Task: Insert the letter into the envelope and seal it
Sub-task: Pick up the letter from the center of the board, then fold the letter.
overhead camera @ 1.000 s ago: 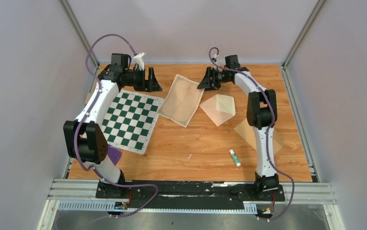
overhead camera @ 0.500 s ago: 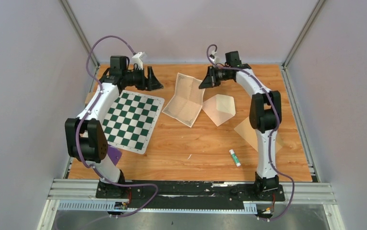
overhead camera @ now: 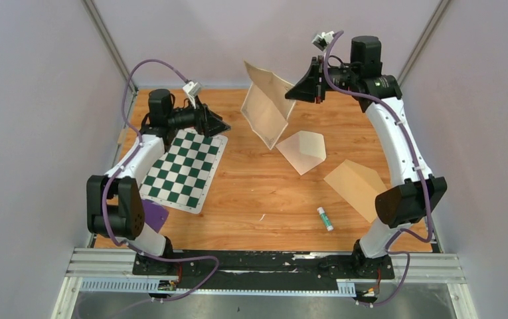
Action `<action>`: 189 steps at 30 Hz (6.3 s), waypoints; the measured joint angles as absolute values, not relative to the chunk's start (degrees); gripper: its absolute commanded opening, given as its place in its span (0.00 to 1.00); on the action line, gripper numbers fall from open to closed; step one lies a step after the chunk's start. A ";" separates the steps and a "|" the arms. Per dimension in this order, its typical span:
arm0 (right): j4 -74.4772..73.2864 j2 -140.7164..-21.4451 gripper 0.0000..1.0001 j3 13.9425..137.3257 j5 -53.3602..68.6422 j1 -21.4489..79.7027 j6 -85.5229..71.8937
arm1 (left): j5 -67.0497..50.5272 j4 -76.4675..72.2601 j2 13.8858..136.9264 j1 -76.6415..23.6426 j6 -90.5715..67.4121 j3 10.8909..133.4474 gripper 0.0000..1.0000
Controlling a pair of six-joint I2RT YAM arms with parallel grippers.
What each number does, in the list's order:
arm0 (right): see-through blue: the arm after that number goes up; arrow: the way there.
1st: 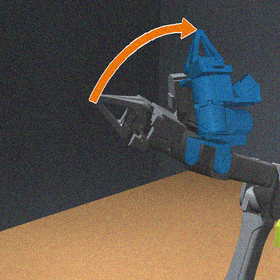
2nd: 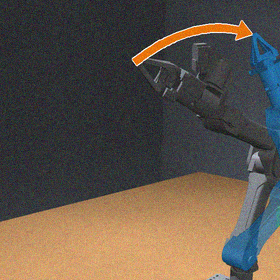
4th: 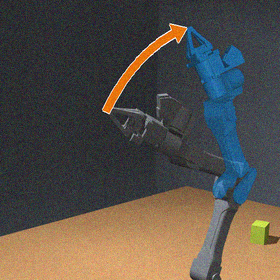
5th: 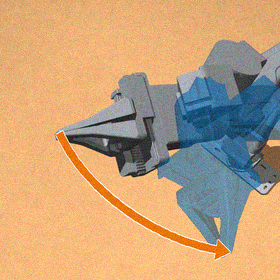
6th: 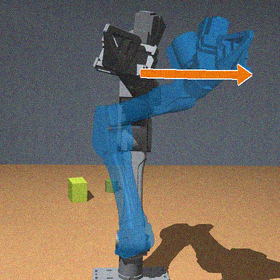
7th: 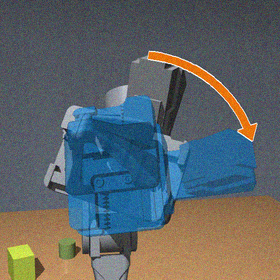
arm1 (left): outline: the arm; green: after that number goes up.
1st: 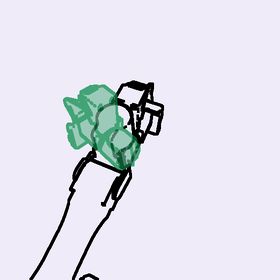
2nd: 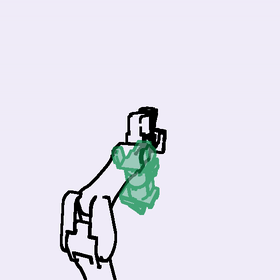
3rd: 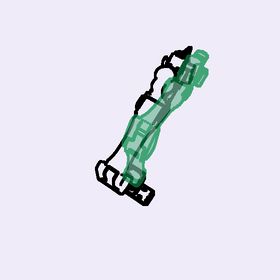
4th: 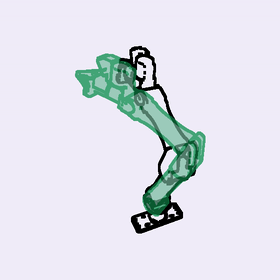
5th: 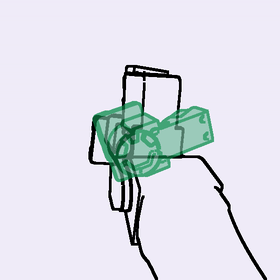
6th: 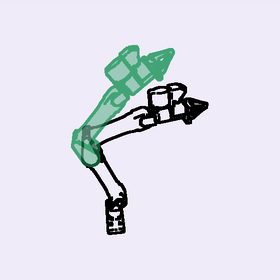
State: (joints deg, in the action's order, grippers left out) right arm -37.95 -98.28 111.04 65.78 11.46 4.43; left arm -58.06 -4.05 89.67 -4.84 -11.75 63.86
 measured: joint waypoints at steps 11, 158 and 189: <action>-43.70 -97.71 0.00 111.04 67.16 11.44 5.58 | -63.18 -7.01 84.14 -5.98 -9.69 67.40 0.81; -32.49 -91.33 0.00 97.01 36.34 27.70 28.21 | -46.41 34.85 89.47 -14.52 5.56 82.74 0.30; -50.15 -99.22 0.84 110.85 66.76 13.65 23.40 | -63.64 34.63 86.19 -13.06 20.84 79.13 0.00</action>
